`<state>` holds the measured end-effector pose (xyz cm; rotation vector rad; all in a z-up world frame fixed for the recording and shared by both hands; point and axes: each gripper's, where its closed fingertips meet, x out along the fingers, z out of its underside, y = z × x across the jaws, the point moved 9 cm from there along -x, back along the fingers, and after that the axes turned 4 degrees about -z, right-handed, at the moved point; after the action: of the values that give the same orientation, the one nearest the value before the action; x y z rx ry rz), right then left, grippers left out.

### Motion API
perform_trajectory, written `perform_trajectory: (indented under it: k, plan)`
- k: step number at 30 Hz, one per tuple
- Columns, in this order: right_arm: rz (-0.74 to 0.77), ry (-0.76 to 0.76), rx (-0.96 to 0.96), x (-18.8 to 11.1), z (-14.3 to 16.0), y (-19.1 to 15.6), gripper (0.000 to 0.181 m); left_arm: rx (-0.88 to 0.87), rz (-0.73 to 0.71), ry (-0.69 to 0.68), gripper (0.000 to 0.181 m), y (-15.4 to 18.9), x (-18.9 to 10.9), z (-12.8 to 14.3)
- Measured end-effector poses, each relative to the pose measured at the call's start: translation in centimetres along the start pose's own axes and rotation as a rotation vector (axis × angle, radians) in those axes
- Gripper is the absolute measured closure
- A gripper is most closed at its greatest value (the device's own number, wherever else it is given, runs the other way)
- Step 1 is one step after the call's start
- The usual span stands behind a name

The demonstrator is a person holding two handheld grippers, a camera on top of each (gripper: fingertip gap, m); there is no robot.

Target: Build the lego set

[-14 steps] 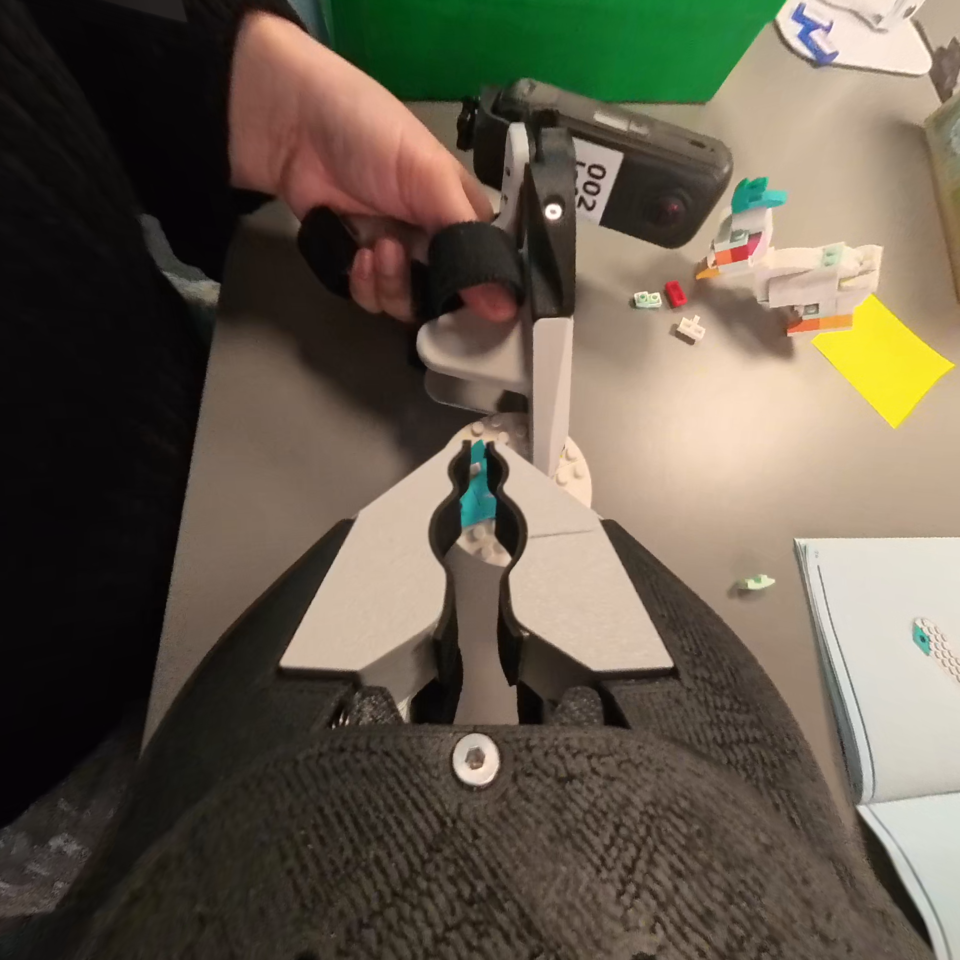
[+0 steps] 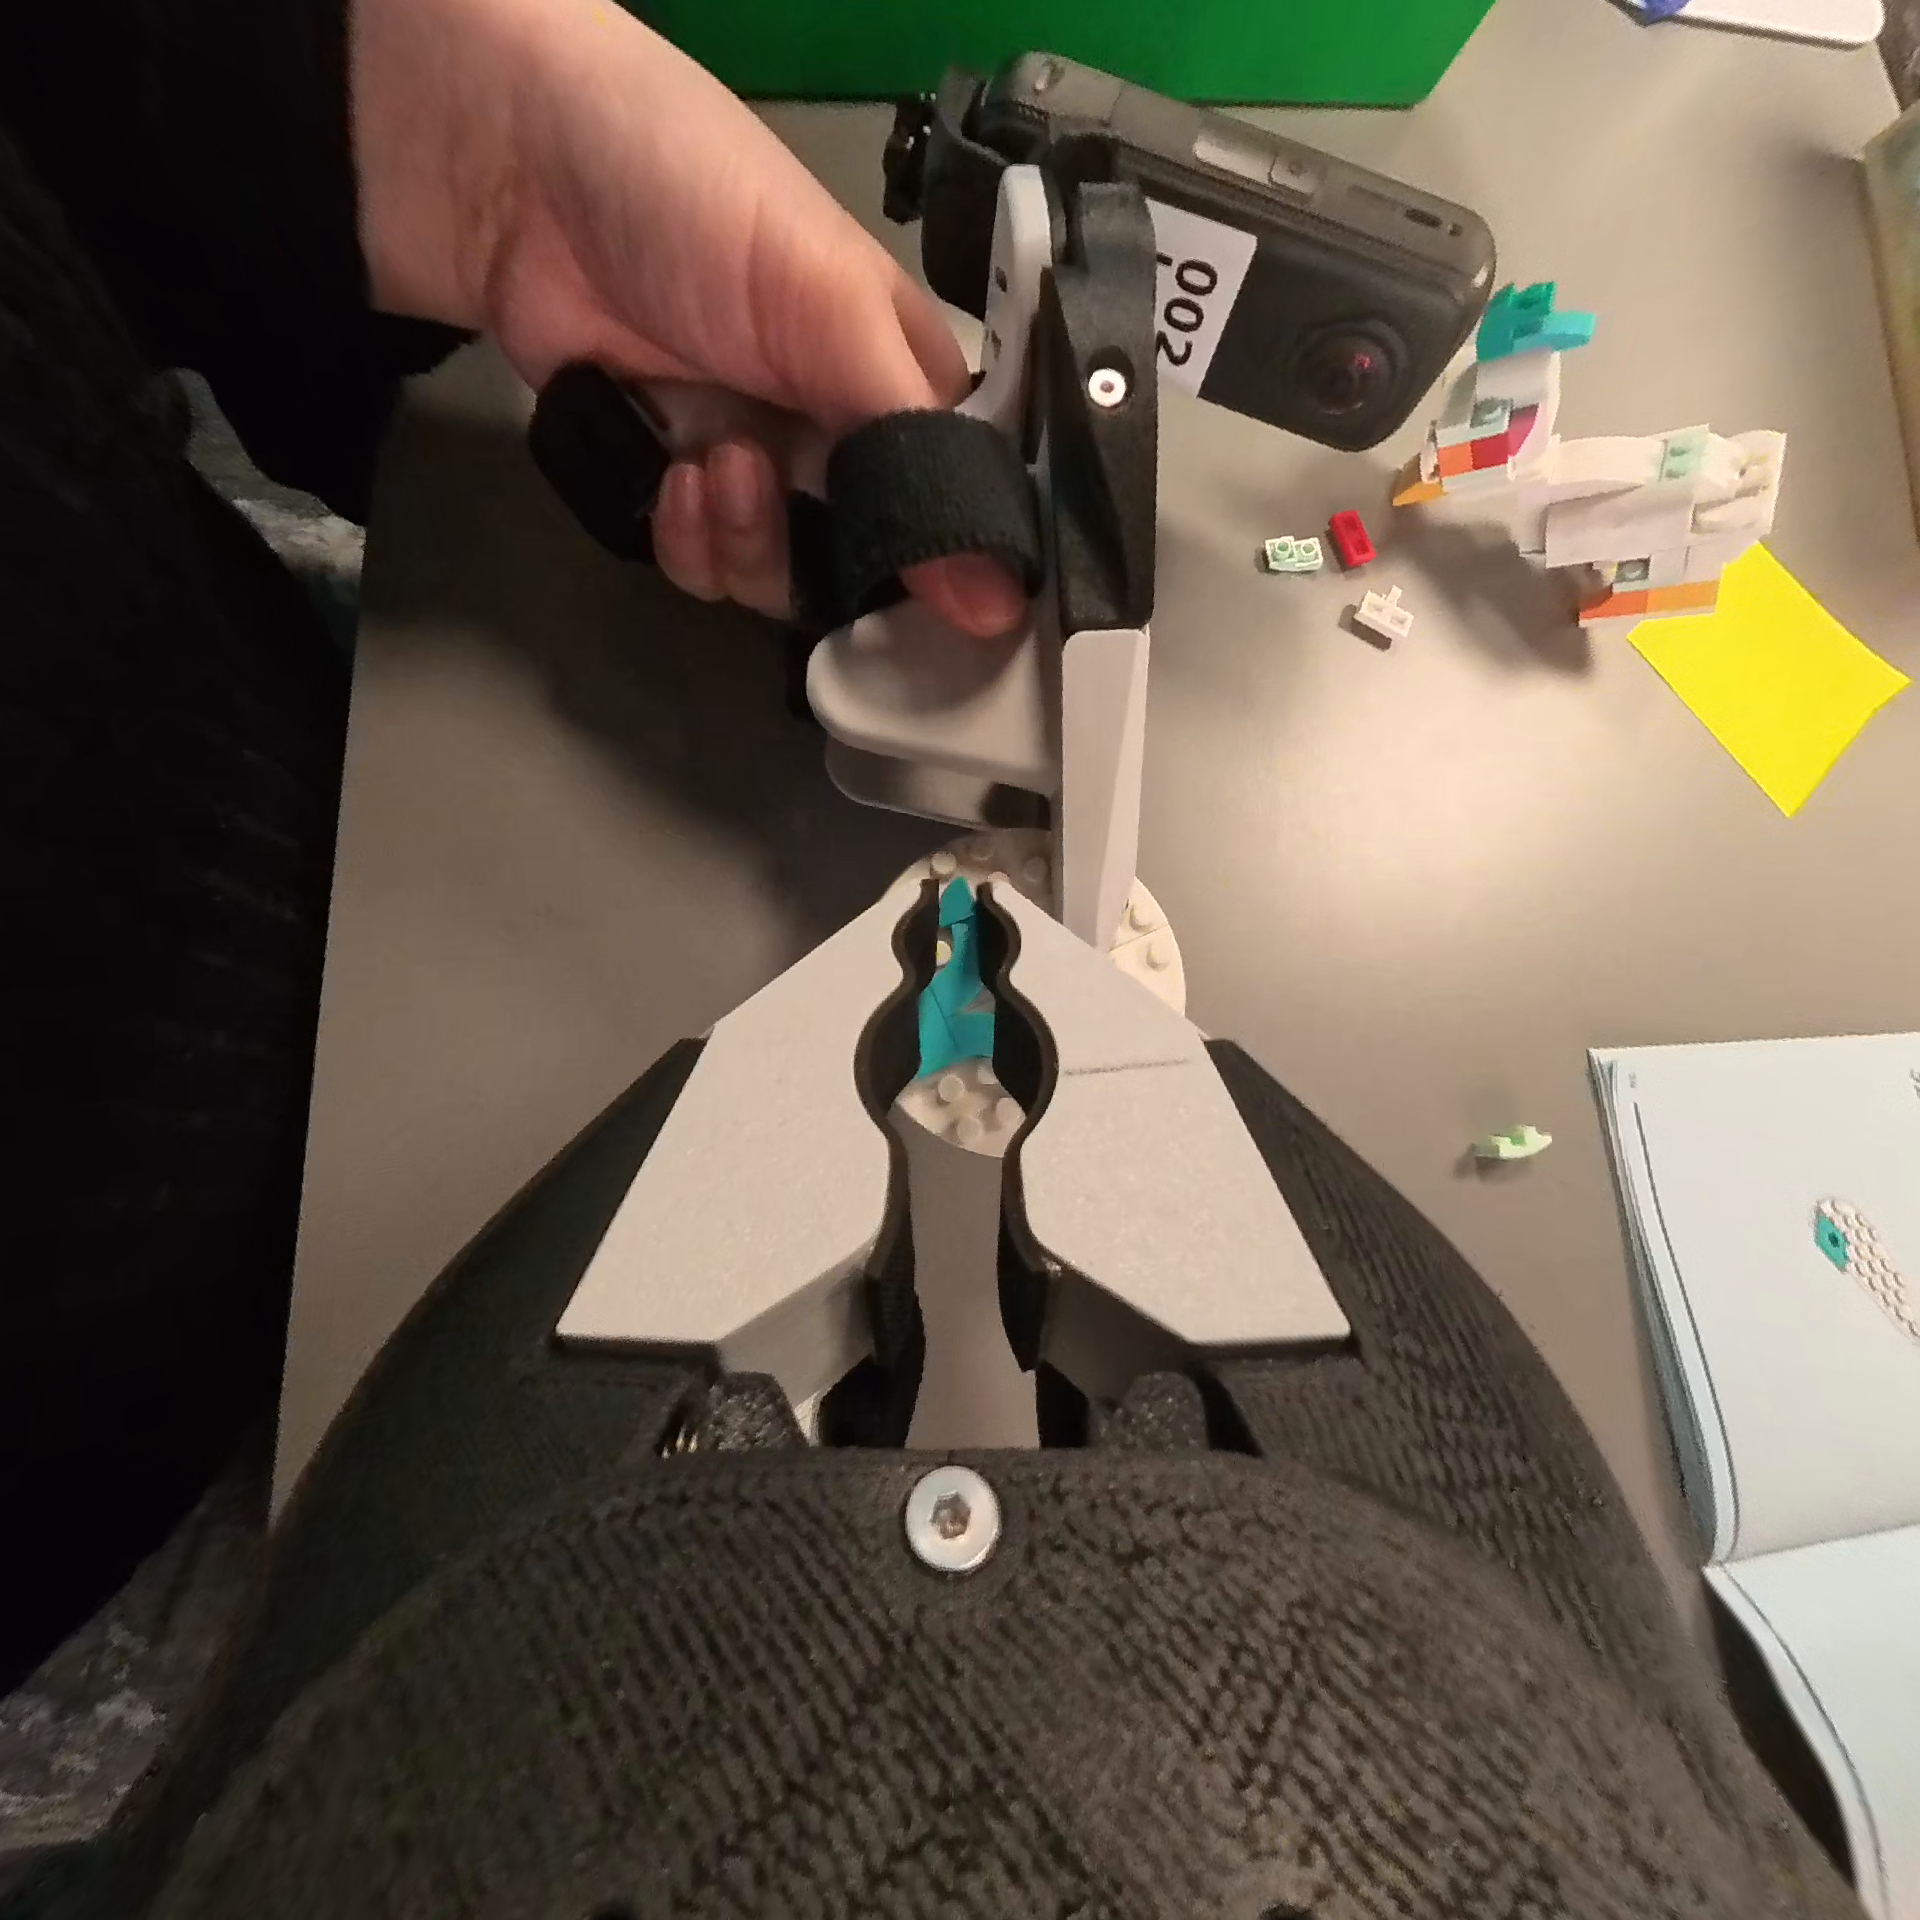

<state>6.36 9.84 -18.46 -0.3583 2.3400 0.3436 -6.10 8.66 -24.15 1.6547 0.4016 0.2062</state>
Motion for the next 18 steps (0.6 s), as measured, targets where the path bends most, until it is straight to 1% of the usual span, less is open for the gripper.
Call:
perform_trajectory:
  k: [1,7,11,13,16,18]
  plan:
    - [0.004,-0.001,0.010,0.0,0.0,0.0,0.176,0.000,0.000,0.003,0.178,0.0,0.0,0.0]
    - [0.034,0.016,0.030,0.1,0.0,-0.4,0.169,-0.005,0.000,0.016,0.178,0.0,0.0,-0.1]
    - [0.098,0.073,-0.023,-0.7,0.1,-0.7,0.151,-0.014,0.008,0.036,0.178,0.0,0.0,-0.2]
    - [0.155,0.088,-0.116,-0.9,0.3,-1.1,0.145,-0.022,0.013,0.050,0.178,0.0,-0.1,-0.2]
    - [0.303,0.054,-0.379,-0.8,1.2,-1.9,0.138,-0.040,0.025,0.068,0.178,0.0,-0.1,-0.4]
    - [0.402,0.037,-0.557,-0.6,1.5,-2.4,0.136,-0.051,0.031,0.073,0.178,0.0,-0.1,-0.5]
